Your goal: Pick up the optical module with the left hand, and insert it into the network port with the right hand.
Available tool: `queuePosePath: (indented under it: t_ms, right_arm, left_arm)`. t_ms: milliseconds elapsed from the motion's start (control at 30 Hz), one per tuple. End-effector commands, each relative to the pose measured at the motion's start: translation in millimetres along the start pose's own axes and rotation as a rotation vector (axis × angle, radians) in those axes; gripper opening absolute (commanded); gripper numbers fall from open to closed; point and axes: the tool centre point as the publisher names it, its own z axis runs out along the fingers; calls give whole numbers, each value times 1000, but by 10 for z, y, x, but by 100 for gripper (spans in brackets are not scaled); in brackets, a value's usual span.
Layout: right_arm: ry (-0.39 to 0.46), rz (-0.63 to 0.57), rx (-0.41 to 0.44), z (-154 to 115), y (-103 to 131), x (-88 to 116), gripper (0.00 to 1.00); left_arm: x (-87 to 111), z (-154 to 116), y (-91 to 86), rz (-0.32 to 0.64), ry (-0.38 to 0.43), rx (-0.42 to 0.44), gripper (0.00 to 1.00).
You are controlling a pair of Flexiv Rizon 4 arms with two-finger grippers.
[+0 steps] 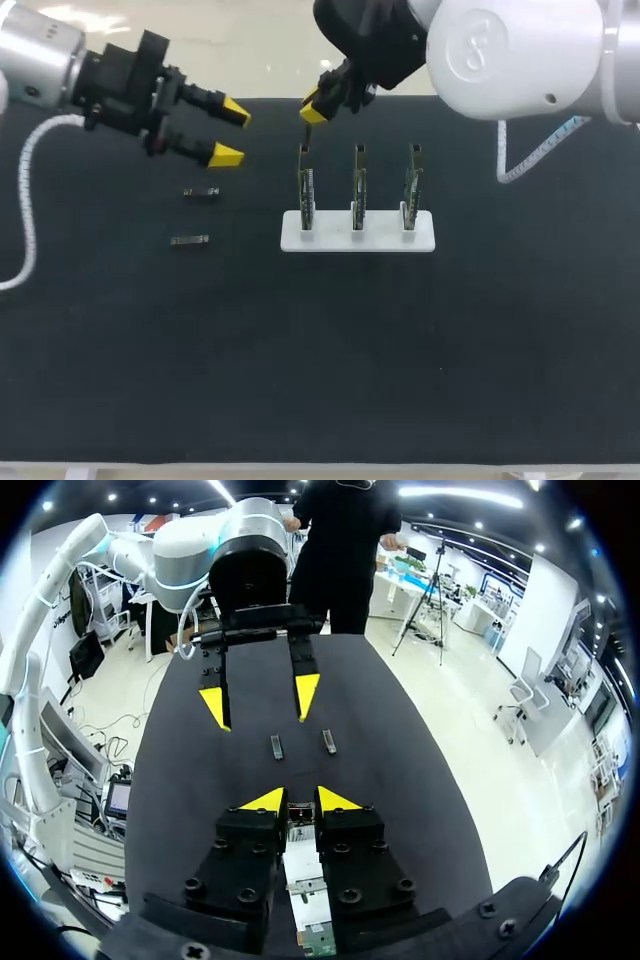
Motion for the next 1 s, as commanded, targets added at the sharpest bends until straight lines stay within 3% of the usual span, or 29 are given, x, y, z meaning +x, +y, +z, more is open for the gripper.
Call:
queuePosePath:
  t_ms: [33, 500, 1000]
  right_arm:
    - [-5, -6, -15, 41, -45, -18, 0]
    - [-12, -39, -61, 52, -98, -28, 0]
    - [-7, -39, -83, 46, -104, -34, 0]
  left_arm:
    - [13, -194, -135, -3, 56, -59, 100]
    - [321, -647, -220, -14, 142, -13, 100]
    - [321, -647, -220, -14, 142, -13, 100]
